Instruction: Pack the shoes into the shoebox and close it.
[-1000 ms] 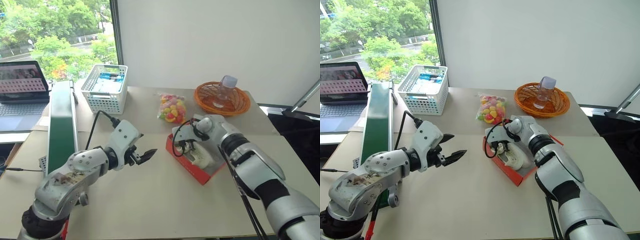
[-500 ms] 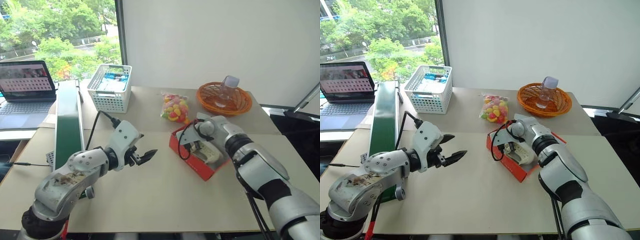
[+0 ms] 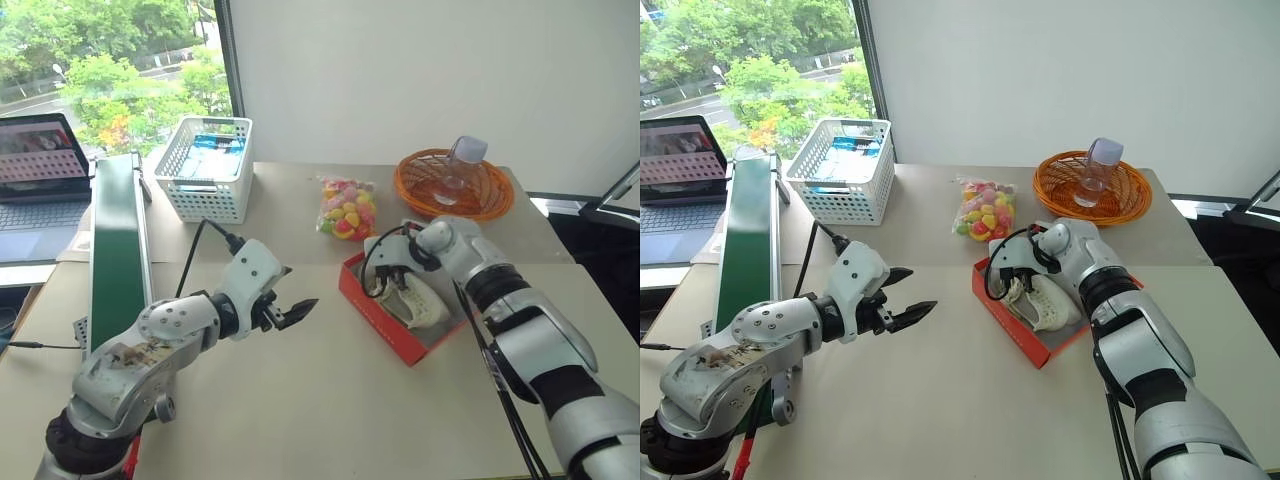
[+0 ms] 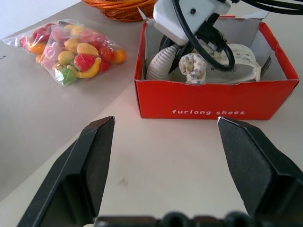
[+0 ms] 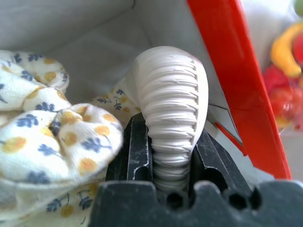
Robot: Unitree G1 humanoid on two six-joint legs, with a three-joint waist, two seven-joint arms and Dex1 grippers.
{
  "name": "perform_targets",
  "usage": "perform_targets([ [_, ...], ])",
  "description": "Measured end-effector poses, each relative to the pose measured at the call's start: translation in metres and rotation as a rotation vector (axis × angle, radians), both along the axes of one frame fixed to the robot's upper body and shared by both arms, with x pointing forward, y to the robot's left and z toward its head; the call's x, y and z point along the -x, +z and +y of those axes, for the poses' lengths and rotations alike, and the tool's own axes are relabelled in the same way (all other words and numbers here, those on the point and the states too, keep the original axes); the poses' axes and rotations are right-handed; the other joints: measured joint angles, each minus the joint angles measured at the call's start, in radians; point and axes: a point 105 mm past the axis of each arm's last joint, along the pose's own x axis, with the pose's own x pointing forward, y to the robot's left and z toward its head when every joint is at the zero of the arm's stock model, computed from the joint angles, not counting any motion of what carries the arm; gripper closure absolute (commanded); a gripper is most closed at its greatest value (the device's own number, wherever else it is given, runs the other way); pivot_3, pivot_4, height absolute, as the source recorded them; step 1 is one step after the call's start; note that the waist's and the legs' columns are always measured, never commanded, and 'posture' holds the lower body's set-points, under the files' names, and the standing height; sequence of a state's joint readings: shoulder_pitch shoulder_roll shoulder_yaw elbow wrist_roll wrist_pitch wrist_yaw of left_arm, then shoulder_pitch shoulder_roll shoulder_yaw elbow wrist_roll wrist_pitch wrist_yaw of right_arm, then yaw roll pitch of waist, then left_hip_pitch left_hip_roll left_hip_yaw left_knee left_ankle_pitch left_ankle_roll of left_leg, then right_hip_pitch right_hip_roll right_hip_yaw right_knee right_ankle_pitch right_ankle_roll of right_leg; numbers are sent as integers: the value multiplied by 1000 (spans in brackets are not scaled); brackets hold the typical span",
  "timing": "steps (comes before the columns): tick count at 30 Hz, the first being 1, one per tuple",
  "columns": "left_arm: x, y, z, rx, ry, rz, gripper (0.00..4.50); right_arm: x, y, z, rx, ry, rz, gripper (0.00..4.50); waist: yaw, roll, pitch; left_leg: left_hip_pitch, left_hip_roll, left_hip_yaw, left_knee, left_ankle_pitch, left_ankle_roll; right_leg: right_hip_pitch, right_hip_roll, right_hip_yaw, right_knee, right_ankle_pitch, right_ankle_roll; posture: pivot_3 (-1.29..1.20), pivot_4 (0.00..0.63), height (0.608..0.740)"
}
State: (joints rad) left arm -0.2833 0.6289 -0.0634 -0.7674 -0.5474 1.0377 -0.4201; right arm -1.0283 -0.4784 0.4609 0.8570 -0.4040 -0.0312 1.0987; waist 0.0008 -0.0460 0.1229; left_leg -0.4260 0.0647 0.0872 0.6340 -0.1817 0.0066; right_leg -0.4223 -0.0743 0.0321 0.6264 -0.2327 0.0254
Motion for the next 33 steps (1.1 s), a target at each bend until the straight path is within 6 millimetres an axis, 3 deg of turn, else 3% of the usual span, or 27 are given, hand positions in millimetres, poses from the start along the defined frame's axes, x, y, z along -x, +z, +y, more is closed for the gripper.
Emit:
perform_targets([
  [2, 0, 1, -1, 1, -6, -3, 810, 3, 2, -2, -48, -34, 27, 3986, -1, 0, 1, 0, 0, 3, -2, 0, 0, -1, 1, 0, 0, 1, 2, 0, 150, 740],
  [3, -1, 2, -1, 1, -8, -11, 810, 3, 4, -4, -63, -53, 32, 3021, -1, 1, 2, 0, 0, 4, -3, 0, 0, -1, 1, -1, -1, 0, 2, 0, 150, 740],
  [12, -3, 2, -2, 0, -15, -17, 810, 0, 16, -12, -92, -129, -32, 56, 5, 5, 18, -2, -2, 5, -2, 0, 0, -1, -1, -1, -1, -3, 1, 0, 150, 740],
  [19, -3, 1, -3, -3, -22, -14, 810, 10, 12, -9, -135, -168, 33, 20, 3, 5, 23, -4, -2, 4, -2, 0, 0, -2, 0, -2, -1, -1, 5, 0, 150, 740],
  [27, -6, 0, -3, -10, -21, -11, 810, 40, 35, 5, -335, -189, 295, 20, -3, 5, 29, -5, -1, 4, -2, 0, 0, -3, 1, -2, 0, -1, 5, 0, 150, 740],
  [33, -7, 0, -3, -12, -28, -7, 810, 40, 49, -3, -388, -234, 287, 20, -4, 5, 29, -5, -1, 4, -1, 0, 0, -3, 1, -3, 0, -1, 5, 0, 150, 740],
])
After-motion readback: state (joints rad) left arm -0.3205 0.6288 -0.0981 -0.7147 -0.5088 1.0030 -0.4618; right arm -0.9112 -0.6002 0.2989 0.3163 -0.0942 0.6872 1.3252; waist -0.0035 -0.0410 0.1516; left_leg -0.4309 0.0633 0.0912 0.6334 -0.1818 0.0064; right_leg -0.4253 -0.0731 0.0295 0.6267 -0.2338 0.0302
